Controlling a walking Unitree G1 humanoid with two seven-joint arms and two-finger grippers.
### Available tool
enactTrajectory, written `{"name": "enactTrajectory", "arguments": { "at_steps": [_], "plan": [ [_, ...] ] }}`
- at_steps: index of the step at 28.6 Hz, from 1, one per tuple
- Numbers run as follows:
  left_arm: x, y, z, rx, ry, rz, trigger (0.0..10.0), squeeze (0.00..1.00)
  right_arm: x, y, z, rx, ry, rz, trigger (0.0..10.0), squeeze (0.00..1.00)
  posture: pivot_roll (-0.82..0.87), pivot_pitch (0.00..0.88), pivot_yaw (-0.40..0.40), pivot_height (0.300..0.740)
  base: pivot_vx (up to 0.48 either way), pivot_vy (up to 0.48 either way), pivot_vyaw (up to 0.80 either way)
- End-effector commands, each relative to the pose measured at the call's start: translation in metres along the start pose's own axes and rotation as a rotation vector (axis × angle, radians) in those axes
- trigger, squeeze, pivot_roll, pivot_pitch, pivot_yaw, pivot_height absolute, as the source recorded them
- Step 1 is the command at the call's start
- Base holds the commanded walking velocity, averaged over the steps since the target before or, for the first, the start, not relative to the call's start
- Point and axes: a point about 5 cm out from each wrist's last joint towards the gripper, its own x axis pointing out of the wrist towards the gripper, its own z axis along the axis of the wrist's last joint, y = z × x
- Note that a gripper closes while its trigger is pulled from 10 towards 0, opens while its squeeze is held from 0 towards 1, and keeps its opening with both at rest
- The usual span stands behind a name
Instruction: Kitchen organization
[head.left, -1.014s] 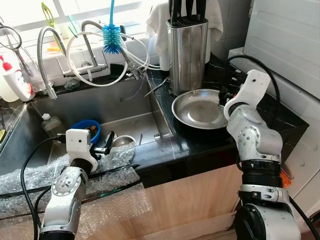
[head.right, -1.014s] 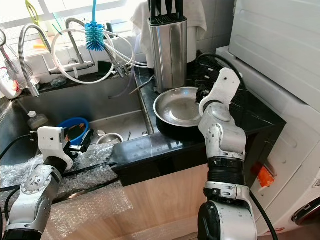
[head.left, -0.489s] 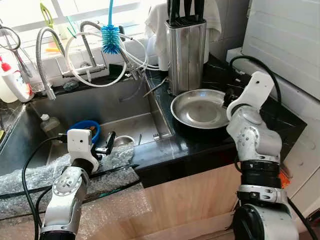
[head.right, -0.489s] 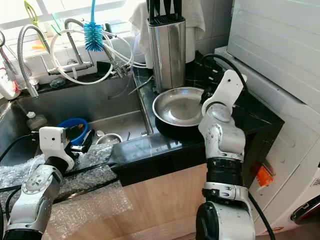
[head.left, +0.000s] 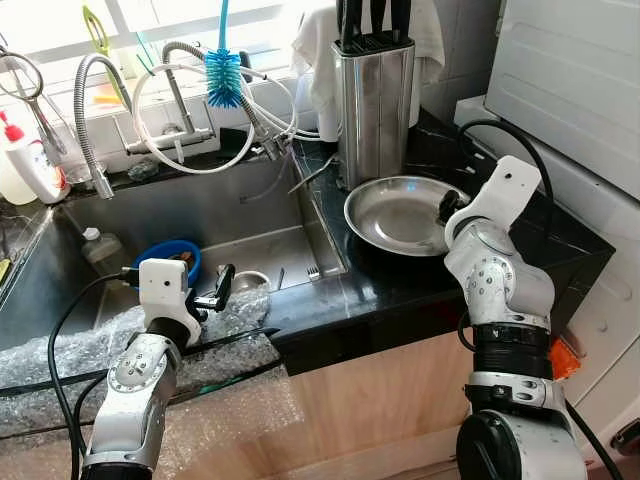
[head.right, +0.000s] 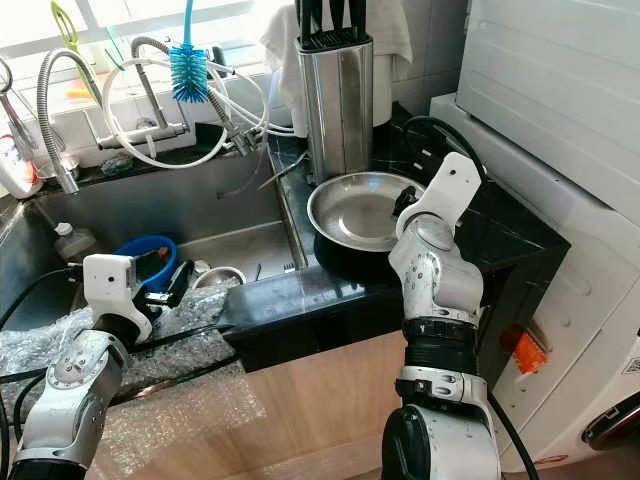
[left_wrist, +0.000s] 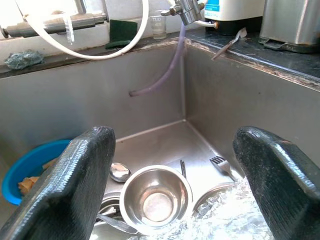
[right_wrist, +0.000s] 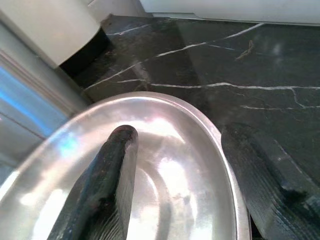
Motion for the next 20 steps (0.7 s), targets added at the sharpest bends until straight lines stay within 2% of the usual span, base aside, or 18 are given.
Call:
{"name": "enactTrajectory", "arguments": {
  "at_steps": [1, 4, 7, 13, 14, 15, 16, 17, 18, 20],
  "plan": [
    [0.0, 0.001, 0.001, 0.028, 0.01, -0.006, 10.0, 0.0, -0.008, 0.013, 0.007, -0.038, -0.028, 0.089, 10.0, 0.0, -0.09, 0.0, 0.114, 0.74, 0.0, 0.0, 0.0],
    [0.001, 0.0, 0.0, 0.024, 0.011, -0.01, 10.0, 0.0, -0.014, 0.021, 0.01, -0.099, -0.057, 0.188, 10.0, 0.0, -0.09, 0.0, 0.114, 0.74, 0.0, 0.0, 0.0],
    [0.001, -0.003, 0.0, 0.019, 0.008, -0.018, 10.0, 0.0, -0.021, 0.013, 0.018, -0.165, -0.131, 0.202, 10.0, 0.0, -0.1, 0.0, 0.109, 0.74, 0.0, 0.0, 0.0],
    [0.001, -0.003, 0.0, 0.017, 0.009, -0.018, 10.0, 0.0, -0.027, -0.003, 0.025, -0.231, -0.14, 0.212, 10.0, 0.0, -0.1, 0.0, 0.106, 0.74, 0.0, 0.0, 0.0],
    [0.001, -0.003, 0.0, 0.015, 0.01, -0.018, 10.0, 0.0, -0.029, -0.012, 0.028, -0.287, -0.143, 0.237, 10.0, 0.0, -0.11, 0.0, 0.106, 0.74, 0.0, 0.0, 0.0],
    [0.001, -0.003, -0.001, 0.015, 0.011, -0.019, 10.0, 0.0, -0.029, -0.016, 0.029, -0.305, -0.147, 0.243, 10.0, 0.0, -0.11, 0.0, 0.106, 0.74, 0.0, 0.0, 0.0],
    [0.001, -0.003, -0.001, 0.014, 0.011, -0.02, 10.0, 0.0, -0.03, -0.018, 0.03, -0.314, -0.151, 0.245, 10.0, 0.0, -0.11, 0.0, 0.106, 0.74, 0.0, 0.0, 0.0],
    [0.002, -0.004, -0.001, 0.013, 0.012, -0.023, 10.0, 0.0, -0.03, -0.027, 0.036, -0.331, -0.165, 0.245, 10.0, 0.0, -0.12, 0.0, 0.108, 0.74, 0.0, 0.0, 0.0],
    [0.002, -0.004, -0.001, 0.013, 0.012, -0.023, 10.0, 0.0, -0.03, -0.027, 0.036, -0.331, -0.165, 0.245, 10.0, 0.0, -0.12, 0.0, 0.108, 0.74, 0.0, 0.0, 0.0],
    [0.002, -0.005, -0.002, 0.011, 0.014, -0.029, 10.0, 0.0, -0.027, -0.04, 0.043, -0.337, -0.16, 0.247, 10.0, 0.0, -0.13, 0.0, 0.11, 0.74, 0.0, 0.0, 0.0]
  ]
}}
